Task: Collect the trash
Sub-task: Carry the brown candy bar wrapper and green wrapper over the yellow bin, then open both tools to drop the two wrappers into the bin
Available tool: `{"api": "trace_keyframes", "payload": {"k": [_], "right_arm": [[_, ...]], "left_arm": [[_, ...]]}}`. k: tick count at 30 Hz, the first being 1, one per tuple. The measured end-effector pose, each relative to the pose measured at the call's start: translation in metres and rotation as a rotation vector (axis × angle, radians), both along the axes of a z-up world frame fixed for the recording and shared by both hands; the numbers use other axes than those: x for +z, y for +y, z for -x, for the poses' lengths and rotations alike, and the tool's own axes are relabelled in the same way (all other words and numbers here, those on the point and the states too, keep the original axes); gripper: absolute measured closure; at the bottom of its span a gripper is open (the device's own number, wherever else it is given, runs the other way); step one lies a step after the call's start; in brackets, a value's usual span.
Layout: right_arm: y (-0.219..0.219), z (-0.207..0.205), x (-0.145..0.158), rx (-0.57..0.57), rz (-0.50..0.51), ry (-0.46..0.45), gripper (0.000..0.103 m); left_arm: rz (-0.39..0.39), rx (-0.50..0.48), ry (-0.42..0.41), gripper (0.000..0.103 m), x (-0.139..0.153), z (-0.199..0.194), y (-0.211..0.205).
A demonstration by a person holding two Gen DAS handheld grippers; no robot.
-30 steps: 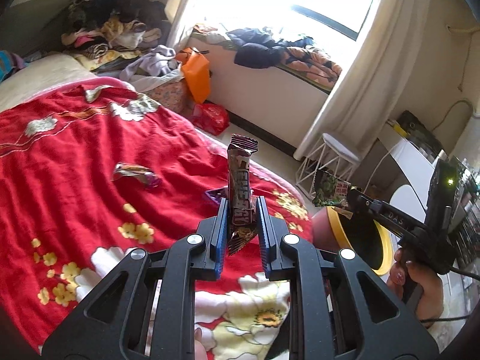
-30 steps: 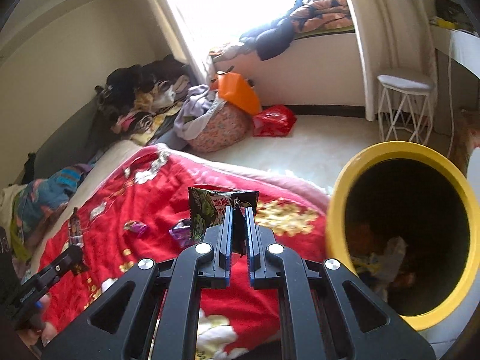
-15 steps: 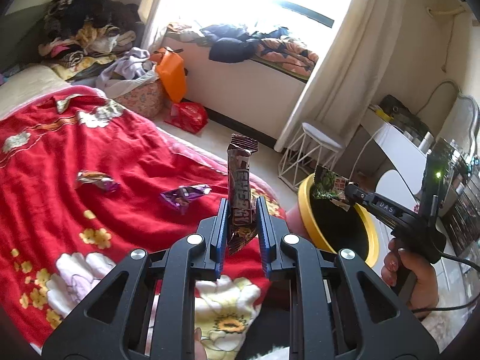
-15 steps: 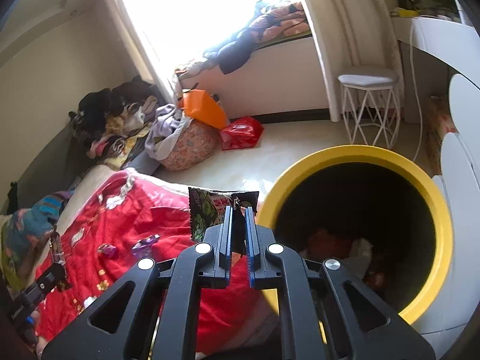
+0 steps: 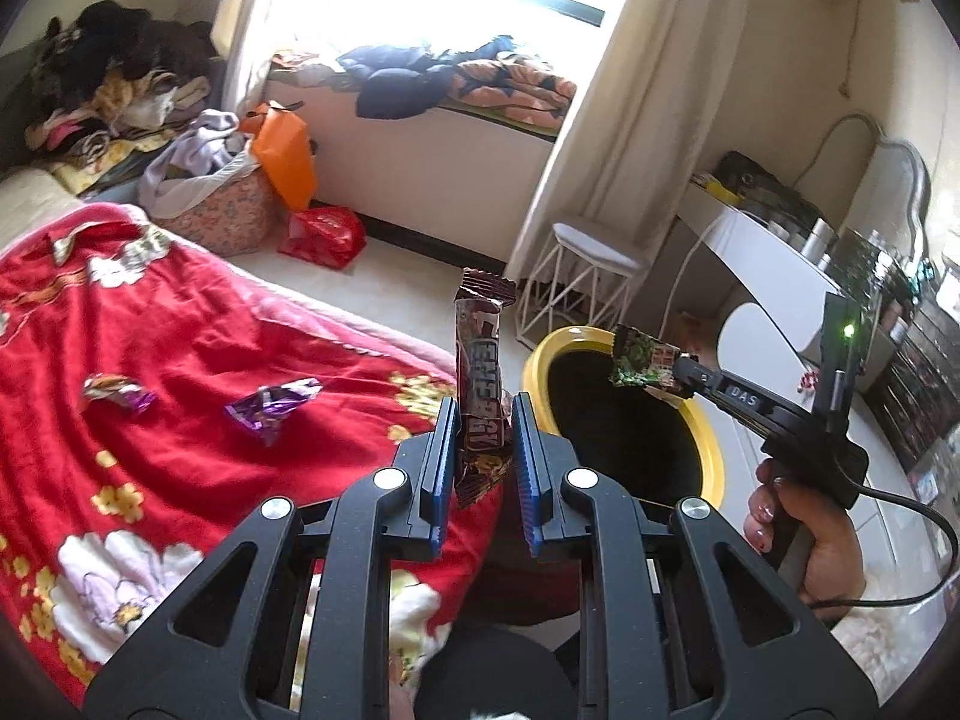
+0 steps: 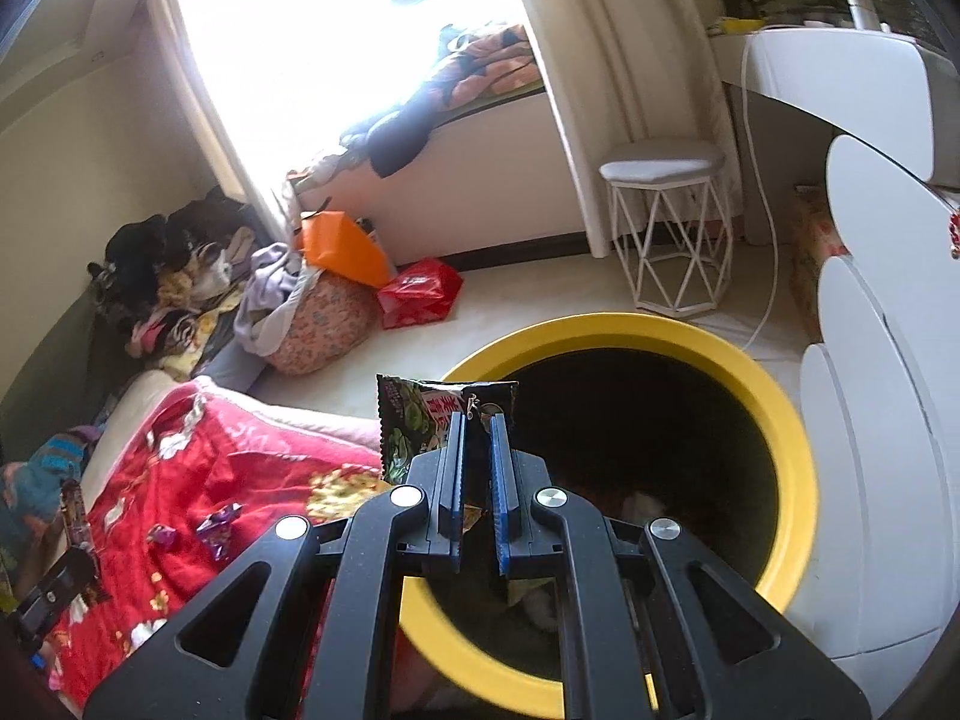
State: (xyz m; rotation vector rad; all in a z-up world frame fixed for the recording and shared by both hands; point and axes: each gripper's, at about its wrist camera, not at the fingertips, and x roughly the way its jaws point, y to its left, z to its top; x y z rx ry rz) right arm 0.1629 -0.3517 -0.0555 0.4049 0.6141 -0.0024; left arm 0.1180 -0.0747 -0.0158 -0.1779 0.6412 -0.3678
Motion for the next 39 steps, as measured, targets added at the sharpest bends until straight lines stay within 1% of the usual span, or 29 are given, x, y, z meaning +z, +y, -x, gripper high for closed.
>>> {"api": "trace_keyframes", "payload": {"k": [6,14,20,32,39], "right_arm": [[-0.014,0.003,-0.005,-0.044,0.023,0.002,0.095],[-0.032,0.002,-0.015,-0.096,0.013,0.028,0.095],[-0.047,0.002,-0.023,-0.129,-0.002,0.046,0.095],[-0.07,0.001,-0.035,-0.157,-0.024,0.083,0.095],[-0.077,-0.001,-0.042,-0.154,-0.049,0.112,0.092]], "left_arm": [[-0.018,-0.051,-0.002,0.089,0.0,-0.007,-0.027],[-0.036,-0.125,-0.011,0.089,0.0,-0.017,-0.06],[-0.054,-0.17,-0.008,0.089,-0.005,-0.025,-0.087],[-0.083,-0.229,0.045,0.089,-0.029,-0.052,-0.128],[-0.051,-0.282,0.096,0.089,-0.048,-0.072,-0.145]]}}
